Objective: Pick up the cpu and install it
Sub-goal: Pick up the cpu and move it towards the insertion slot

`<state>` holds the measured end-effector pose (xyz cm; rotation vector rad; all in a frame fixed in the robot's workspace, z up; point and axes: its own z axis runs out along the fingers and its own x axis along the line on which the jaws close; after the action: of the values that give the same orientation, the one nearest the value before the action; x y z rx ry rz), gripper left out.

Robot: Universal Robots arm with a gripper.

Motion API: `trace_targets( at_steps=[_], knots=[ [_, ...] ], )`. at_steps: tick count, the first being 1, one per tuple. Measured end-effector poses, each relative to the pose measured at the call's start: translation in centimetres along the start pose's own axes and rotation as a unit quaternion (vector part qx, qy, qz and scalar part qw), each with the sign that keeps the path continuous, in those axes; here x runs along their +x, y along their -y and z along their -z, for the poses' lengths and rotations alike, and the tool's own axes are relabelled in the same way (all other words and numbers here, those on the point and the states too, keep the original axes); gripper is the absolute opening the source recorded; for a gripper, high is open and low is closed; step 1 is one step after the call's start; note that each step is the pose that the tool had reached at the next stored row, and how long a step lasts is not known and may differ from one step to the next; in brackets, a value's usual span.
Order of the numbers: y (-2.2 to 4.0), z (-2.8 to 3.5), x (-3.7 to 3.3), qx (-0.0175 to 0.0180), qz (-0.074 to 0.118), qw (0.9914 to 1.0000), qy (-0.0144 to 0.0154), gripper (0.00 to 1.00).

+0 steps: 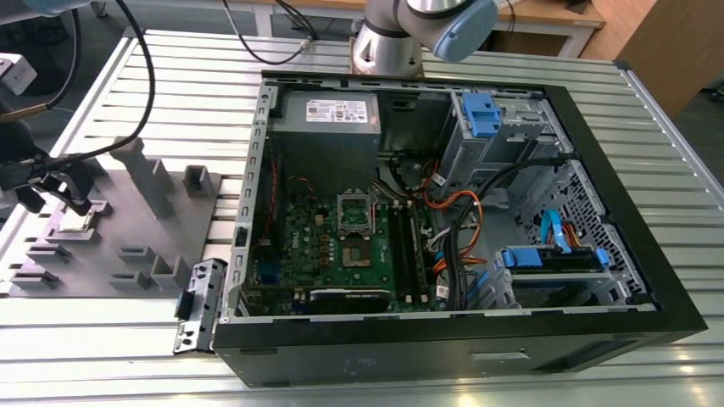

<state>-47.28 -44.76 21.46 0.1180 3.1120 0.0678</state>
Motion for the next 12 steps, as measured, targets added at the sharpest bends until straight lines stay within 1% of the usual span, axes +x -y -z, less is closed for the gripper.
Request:
trace_targets(
  at_steps=[6,9,12],
  knots=[
    [0.0,0.08,0.0,0.0,0.0,1.0,0.0,0.65],
    [0.01,-0.17,0.01,0.0,0.004,0.99999,-0.0002,0.65],
    [0.02,-0.65,0.01,-0.0001,0.009,0.99996,-0.0007,0.65]
  ],
)
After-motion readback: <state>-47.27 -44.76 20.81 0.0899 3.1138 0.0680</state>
